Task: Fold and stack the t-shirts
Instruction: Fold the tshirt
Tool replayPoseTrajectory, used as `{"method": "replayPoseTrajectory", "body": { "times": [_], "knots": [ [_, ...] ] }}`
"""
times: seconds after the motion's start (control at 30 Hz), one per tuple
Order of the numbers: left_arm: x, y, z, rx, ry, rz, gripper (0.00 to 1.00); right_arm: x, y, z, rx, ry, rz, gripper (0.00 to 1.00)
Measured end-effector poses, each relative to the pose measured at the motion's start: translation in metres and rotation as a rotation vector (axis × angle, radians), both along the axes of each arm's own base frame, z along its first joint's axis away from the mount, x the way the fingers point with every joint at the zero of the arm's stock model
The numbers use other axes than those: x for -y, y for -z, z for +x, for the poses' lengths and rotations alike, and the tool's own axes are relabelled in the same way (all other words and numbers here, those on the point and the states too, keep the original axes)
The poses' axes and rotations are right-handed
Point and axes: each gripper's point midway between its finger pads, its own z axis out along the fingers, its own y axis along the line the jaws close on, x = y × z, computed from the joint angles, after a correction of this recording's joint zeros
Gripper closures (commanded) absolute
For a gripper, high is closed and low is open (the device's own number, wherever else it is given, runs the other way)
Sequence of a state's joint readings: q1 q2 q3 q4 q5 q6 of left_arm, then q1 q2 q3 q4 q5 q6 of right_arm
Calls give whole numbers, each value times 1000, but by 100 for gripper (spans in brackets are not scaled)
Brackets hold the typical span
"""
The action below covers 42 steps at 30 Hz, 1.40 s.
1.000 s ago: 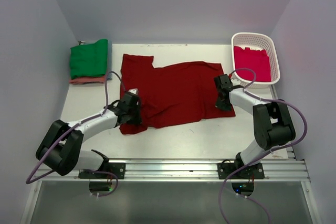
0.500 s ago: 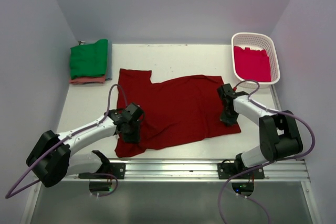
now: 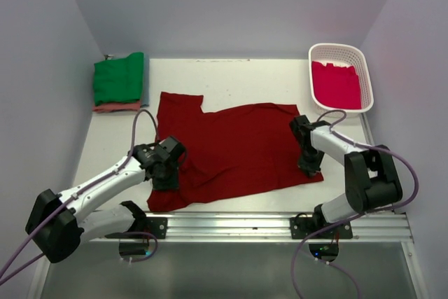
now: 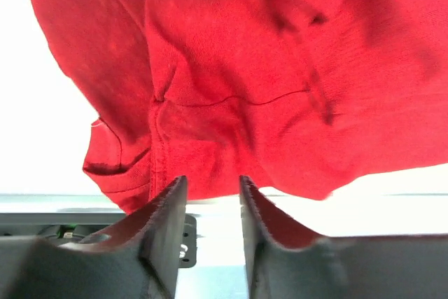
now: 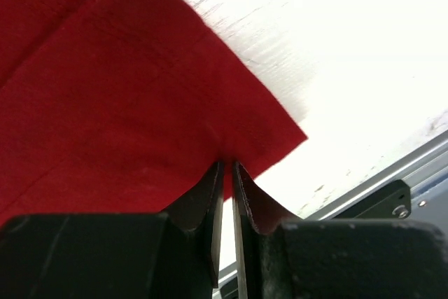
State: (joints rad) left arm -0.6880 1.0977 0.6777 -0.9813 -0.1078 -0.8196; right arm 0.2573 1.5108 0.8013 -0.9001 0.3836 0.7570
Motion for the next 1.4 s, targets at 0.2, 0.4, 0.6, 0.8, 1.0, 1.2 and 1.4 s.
{"method": "replayPoseTrajectory", "body": {
  "times": [0.2,0.4,0.6,0.8,1.0,1.2,1.4],
  "knots": [
    [14,-49,41,237,-21,-88,0,-2,-41,21,177,-51,33,44],
    [33,-84,107,457,-24,-91,0,-8,-88,69,380,-133,46,14],
    [31,-81,188,545,-99,-80,0,-25,-89,126,426,-170,65,16],
    [-9,-69,257,575,-200,-9,0,-47,-71,178,432,-203,113,16],
    [-31,-48,342,568,-219,23,0,-63,-71,204,469,-248,165,17],
    [-53,-19,387,538,-224,-54,5,-69,-63,198,469,-281,205,18],
    [-83,6,408,509,-268,-115,7,-70,-68,189,480,-297,222,19]
  ]
}}
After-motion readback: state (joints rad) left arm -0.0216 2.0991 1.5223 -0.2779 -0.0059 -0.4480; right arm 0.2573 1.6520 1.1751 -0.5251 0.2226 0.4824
